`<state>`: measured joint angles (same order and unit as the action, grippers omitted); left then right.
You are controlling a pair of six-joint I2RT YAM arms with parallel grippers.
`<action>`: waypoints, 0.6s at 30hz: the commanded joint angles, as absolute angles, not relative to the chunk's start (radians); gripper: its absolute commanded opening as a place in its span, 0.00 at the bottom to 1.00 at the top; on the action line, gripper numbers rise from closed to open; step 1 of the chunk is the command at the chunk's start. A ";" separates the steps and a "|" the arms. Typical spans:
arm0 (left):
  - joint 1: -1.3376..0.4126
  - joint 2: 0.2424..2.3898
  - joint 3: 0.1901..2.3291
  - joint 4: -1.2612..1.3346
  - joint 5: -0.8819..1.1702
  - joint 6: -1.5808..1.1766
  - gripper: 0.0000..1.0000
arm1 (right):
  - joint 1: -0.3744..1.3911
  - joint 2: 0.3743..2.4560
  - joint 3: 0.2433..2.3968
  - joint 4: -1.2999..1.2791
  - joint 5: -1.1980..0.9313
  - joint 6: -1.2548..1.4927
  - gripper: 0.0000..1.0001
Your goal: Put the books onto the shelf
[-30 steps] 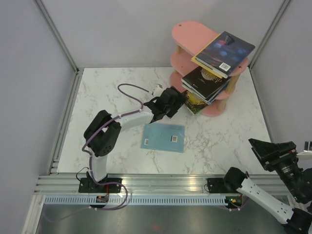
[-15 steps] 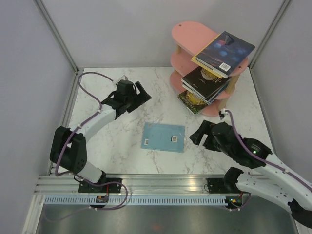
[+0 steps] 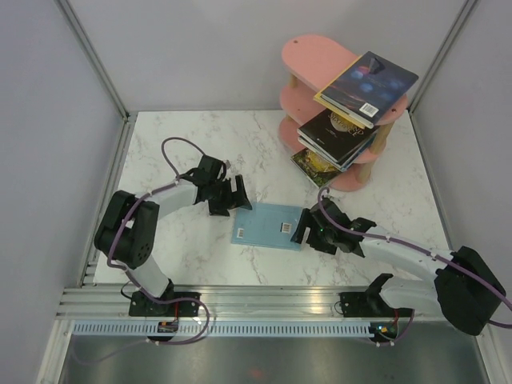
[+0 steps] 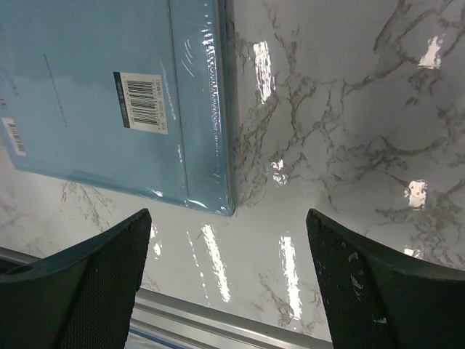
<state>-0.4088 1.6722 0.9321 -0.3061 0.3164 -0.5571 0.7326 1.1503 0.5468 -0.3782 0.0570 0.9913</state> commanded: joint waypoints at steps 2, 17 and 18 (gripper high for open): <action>-0.407 1.729 0.919 -0.305 0.463 -0.527 0.92 | 0.730 1.204 0.526 -0.232 0.012 1.008 0.90; -0.450 1.503 1.101 -0.759 0.321 -0.429 0.98 | 0.726 1.212 0.523 -0.341 -0.081 1.170 0.92; -0.422 1.596 1.205 -0.758 0.318 -0.407 0.97 | 0.726 1.209 0.522 -0.338 -0.086 1.181 0.92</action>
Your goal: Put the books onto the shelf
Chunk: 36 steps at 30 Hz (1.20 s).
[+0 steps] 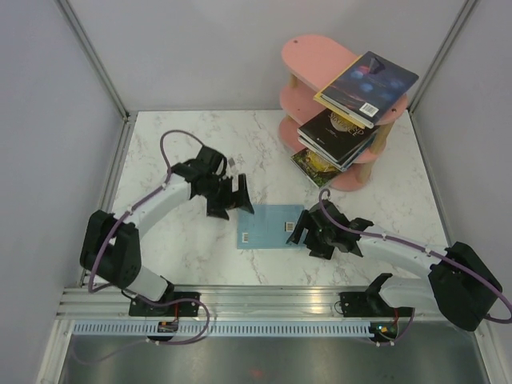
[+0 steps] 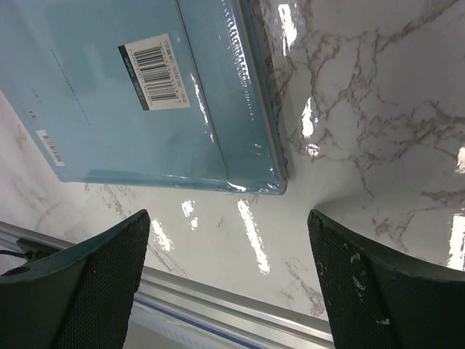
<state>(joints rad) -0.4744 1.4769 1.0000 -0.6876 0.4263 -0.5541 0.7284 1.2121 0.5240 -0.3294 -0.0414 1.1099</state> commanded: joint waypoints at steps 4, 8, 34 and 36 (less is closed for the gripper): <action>-0.397 1.826 1.448 -0.715 0.321 -0.301 0.96 | 0.726 1.195 0.485 -0.273 -0.121 1.250 0.93; -0.396 2.031 1.623 -0.673 0.440 -0.272 0.94 | 0.726 1.169 0.450 -0.258 -0.132 1.293 0.93; -0.607 1.554 0.723 -0.347 0.466 -0.663 0.95 | 0.779 1.405 0.218 0.222 -0.028 1.522 0.94; -0.600 1.548 0.752 -0.377 0.436 -0.634 0.95 | 0.782 1.443 0.204 0.256 -0.012 1.519 0.94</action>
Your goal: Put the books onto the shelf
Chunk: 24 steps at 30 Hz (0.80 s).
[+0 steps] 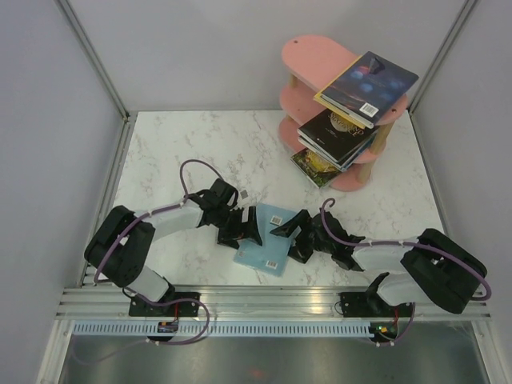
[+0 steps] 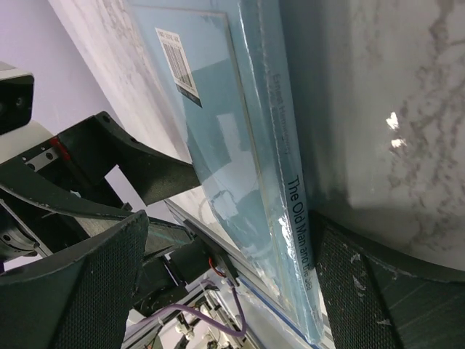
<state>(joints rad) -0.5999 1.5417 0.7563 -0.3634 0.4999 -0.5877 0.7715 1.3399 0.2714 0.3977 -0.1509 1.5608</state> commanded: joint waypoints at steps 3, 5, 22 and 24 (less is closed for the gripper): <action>-0.574 1.604 0.810 -0.383 0.433 -0.606 0.96 | 0.784 1.469 0.199 0.262 -0.020 1.482 0.94; -0.563 1.675 0.857 -0.371 0.431 -0.598 0.96 | 0.782 1.476 0.186 0.279 -0.026 1.471 0.94; -0.560 1.645 0.856 -0.199 0.632 -0.796 0.94 | 0.808 1.212 0.124 0.495 0.095 1.471 0.05; -0.540 1.591 0.859 -0.236 0.583 -0.825 0.94 | 0.807 1.087 0.176 0.306 0.129 1.425 0.00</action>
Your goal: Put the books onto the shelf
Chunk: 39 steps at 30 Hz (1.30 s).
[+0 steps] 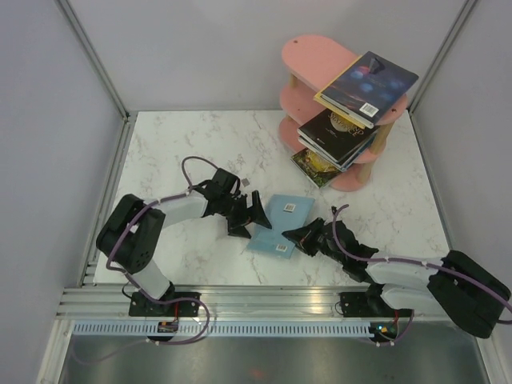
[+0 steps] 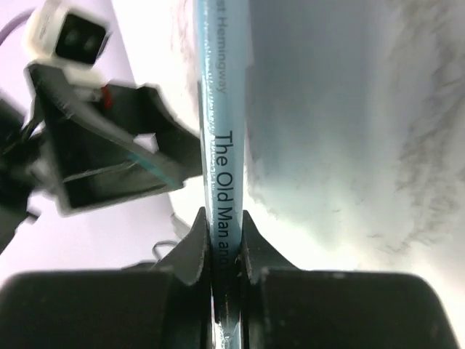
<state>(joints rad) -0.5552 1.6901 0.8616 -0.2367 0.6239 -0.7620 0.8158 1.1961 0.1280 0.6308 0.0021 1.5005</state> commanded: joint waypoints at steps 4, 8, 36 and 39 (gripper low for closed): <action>-0.482 1.427 0.874 -0.327 0.499 -0.949 0.96 | 0.799 0.925 0.270 0.111 0.196 1.471 0.00; -0.477 1.283 0.887 -0.365 0.399 -1.089 0.98 | 0.790 0.879 0.354 0.023 0.229 1.502 0.00; -0.561 1.092 0.841 -0.437 0.319 -1.261 0.96 | 0.819 1.180 0.709 0.253 0.143 1.675 0.00; -0.561 1.078 0.848 -0.437 0.290 -1.290 0.95 | 0.825 1.200 0.738 0.265 0.147 1.693 0.00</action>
